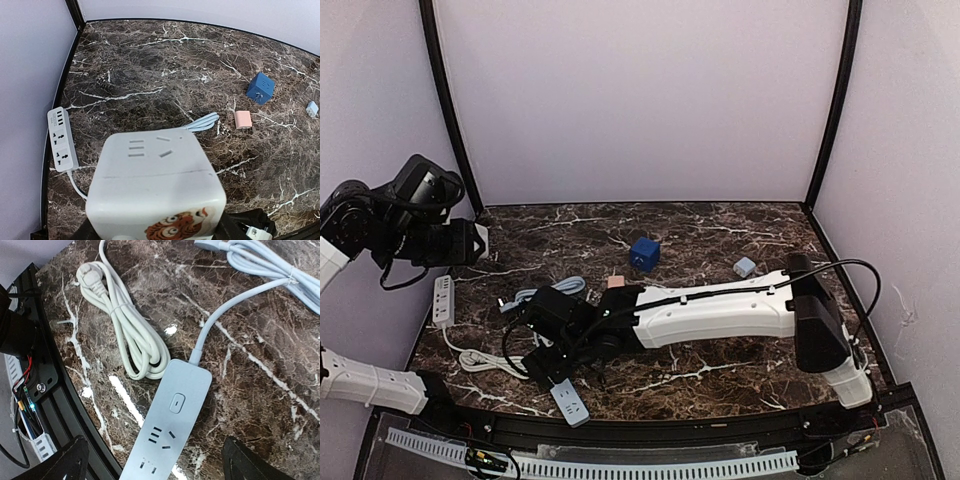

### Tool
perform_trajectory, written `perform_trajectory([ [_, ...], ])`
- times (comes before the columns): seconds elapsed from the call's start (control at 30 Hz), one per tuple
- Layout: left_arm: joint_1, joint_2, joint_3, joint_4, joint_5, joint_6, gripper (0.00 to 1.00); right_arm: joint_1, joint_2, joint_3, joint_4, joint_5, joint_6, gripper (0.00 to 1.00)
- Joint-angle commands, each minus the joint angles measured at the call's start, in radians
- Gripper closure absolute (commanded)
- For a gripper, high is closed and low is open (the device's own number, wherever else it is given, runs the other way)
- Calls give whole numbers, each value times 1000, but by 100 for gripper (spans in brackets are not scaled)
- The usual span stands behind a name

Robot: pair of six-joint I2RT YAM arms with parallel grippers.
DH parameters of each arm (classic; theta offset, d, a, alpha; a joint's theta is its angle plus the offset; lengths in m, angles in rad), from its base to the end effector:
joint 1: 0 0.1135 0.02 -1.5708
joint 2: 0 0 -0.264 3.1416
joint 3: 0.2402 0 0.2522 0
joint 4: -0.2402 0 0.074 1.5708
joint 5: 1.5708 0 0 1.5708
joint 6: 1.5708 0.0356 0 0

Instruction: Insert the plug

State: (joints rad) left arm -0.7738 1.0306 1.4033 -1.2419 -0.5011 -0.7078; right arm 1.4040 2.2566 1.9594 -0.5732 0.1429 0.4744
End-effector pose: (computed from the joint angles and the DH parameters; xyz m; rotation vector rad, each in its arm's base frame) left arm 0.1253 -0.0985 0.4046 -0.1393 2.3044 -0.1336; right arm 0.0896 0.5015 0.2199 -1.0804 2.3028 0.6421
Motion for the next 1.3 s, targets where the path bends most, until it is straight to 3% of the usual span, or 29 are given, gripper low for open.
perform_trajectory([
  [0.0,6,-35,-22,-47,-41,-34,99,13,52,54,-31,-55,-11,9],
  [0.47,5,-57,-62,-52,-4,-80,99,21,187,134,-149,7,-2,9],
  [0.6,5,-65,-67,-54,12,-83,99,21,212,155,-160,11,10,13],
  [0.73,6,-79,-74,-56,24,-86,99,21,233,184,-174,26,22,22],
  [1.03,6,-110,-83,-70,35,-97,99,-4,207,181,-191,139,117,67],
  [1.27,5,-116,-75,-48,63,-99,99,-82,166,96,-192,149,231,77],
])
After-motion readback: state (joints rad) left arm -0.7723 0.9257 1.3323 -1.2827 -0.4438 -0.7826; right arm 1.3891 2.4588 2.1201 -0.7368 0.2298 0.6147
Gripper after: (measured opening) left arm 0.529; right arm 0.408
